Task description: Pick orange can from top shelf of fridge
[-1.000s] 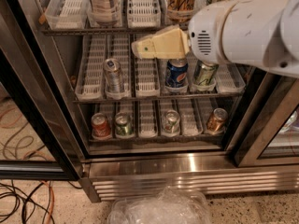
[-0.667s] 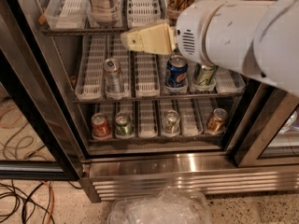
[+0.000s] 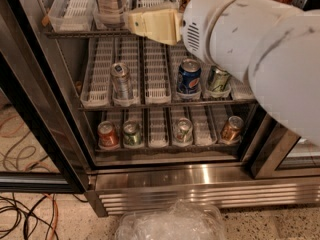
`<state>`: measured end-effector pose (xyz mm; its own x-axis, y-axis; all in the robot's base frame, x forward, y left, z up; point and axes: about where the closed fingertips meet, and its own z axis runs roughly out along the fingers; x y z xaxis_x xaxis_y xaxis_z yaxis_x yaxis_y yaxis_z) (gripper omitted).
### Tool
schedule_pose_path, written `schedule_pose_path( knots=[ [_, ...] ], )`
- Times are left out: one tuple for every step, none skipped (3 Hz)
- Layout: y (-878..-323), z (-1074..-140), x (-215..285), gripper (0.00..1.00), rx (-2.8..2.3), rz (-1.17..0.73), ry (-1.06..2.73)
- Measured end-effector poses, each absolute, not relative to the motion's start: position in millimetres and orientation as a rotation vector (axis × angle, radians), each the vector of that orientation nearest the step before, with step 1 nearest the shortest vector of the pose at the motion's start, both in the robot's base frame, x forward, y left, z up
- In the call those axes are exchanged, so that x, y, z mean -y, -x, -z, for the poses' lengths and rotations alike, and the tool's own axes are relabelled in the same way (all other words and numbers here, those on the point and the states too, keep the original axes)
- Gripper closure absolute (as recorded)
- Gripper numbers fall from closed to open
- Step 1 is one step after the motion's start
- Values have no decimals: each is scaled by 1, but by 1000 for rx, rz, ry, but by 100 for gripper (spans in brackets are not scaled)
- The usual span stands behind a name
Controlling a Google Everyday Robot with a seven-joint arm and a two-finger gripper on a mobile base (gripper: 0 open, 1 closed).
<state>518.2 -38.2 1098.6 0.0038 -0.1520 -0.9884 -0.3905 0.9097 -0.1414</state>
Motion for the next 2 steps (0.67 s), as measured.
schedule_pose_path(
  knots=[
    [-518, -1099, 38, 0, -1570, -196, 435],
    [-514, -1105, 34, 0, -1544, -192, 412]
  ],
)
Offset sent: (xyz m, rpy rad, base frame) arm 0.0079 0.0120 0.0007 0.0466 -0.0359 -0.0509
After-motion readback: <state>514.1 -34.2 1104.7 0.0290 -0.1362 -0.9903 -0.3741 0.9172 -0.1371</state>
